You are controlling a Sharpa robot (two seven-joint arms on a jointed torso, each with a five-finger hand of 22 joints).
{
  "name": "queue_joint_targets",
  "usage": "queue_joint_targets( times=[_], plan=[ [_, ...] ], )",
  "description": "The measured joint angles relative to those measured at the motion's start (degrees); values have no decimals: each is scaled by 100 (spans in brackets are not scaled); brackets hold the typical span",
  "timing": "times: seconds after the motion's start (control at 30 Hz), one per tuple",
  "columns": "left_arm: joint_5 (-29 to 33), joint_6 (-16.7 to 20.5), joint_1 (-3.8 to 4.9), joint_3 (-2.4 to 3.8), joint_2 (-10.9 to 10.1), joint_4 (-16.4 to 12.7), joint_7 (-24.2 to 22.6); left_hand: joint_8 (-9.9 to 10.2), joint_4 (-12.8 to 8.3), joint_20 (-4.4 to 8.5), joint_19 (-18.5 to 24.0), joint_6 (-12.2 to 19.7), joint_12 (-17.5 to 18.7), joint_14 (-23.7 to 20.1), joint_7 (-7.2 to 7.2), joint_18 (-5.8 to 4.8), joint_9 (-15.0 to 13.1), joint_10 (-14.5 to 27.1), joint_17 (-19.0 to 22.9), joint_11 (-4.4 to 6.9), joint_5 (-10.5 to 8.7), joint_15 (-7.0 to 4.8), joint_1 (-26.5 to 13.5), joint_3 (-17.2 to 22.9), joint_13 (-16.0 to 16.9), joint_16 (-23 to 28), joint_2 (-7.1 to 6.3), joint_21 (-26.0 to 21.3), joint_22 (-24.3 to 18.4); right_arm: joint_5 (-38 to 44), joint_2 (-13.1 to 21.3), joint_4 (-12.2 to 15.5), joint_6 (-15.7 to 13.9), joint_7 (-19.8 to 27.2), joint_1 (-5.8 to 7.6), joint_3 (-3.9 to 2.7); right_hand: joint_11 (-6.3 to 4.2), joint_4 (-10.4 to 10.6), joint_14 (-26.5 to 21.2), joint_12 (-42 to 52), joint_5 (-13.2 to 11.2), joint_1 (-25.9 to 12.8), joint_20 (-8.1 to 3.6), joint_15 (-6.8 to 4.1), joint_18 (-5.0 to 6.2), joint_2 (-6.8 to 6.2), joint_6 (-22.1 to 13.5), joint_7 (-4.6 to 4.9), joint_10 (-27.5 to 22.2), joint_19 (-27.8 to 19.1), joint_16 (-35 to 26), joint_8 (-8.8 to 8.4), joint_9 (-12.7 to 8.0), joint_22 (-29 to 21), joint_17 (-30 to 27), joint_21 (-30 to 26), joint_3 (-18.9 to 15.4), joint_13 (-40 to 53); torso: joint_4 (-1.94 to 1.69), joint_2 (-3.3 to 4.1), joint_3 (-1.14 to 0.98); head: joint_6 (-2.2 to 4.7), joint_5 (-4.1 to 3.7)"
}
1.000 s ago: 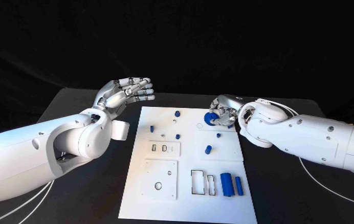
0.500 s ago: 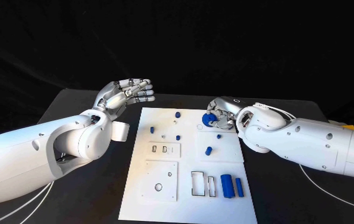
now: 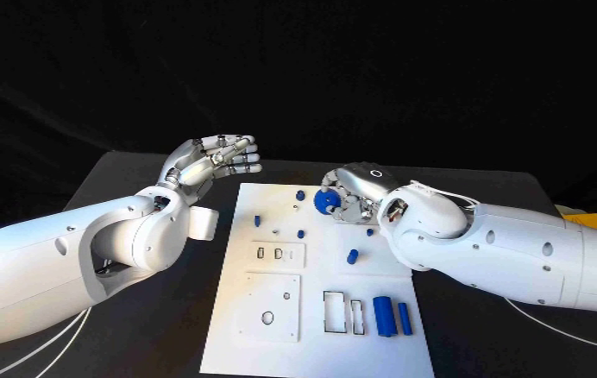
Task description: Assemble the parts on the task board
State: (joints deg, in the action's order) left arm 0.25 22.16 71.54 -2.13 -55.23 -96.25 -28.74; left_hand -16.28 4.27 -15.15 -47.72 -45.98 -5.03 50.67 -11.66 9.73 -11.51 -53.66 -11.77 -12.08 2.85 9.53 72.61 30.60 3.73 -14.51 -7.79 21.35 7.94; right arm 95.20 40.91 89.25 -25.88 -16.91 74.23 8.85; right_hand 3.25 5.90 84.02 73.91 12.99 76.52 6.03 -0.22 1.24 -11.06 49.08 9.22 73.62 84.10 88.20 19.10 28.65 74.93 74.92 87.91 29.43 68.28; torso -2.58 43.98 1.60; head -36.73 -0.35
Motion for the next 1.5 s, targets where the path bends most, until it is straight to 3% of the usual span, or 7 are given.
queue_joint_targets(
  times=[0.2, 0.7, 1.1, 1.5],
  plan=[
    [4, -4, 0, 0, 11, 4, 3, 0, 0, 0, 0, 0, 0, 0, 0, 0, 0, 0, 0, 0, 0, 0, 0, 0, 0, 0, 0, 0, 0, 295, -224, 19, -82, -106, 2, -1, -8, 0, 0, 0, 0, -9, 0, 0, 0, 8, -1, -1, 8, 0, 0, 4, 0, 0, 0, 0, 0, 1, -8, 4, 3, 5, -9],
    [10, -10, 0, 0, 29, 1, 9, 0, 0, 0, 0, 0, 0, 0, 0, 0, 0, 0, 1, 0, 0, 0, 0, 0, 0, -1, 0, 0, 1, 417, -802, -417, -76, -159, -28, 31, -8, 0, 0, 0, -3, -40, 0, 0, 1, -25, -11, -11, 8, 0, 0, 11, 1, -2, -1, 0, 31, 0, -13, 19, 2, -20, 15],
    [14, -14, 1, 0, 38, -4, 12, 0, 0, 0, 0, 0, 0, 0, 0, 0, -1, 0, -4, 0, 0, 0, 0, 0, 0, -1, 0, 0, 1, 366, -1070, -746, 17, -136, -143, 51, 12, 0, 0, -1, -6, -39, 1, 0, 1, -27, -20, -21, 28, 0, 0, 11, 2, -2, -1, 0, 31, -2, -13, 20, -4, -59, 31],
    [15, -15, 1, 0, 45, -5, 16, 0, 0, 0, 0, 0, 0, 0, 0, 0, -1, 0, -3, 0, 0, 0, 0, 0, 0, -1, 0, 0, 1, 346, -1224, -978, 67, -122, -168, 52, 12, 8, 0, -1, -28, -76, 1, 0, 1, -65, -15, -31, 28, 0, 0, 43, 4, -3, -2, 0, 68, -9, -7, 14, -5, -85, 48]
  ],
)
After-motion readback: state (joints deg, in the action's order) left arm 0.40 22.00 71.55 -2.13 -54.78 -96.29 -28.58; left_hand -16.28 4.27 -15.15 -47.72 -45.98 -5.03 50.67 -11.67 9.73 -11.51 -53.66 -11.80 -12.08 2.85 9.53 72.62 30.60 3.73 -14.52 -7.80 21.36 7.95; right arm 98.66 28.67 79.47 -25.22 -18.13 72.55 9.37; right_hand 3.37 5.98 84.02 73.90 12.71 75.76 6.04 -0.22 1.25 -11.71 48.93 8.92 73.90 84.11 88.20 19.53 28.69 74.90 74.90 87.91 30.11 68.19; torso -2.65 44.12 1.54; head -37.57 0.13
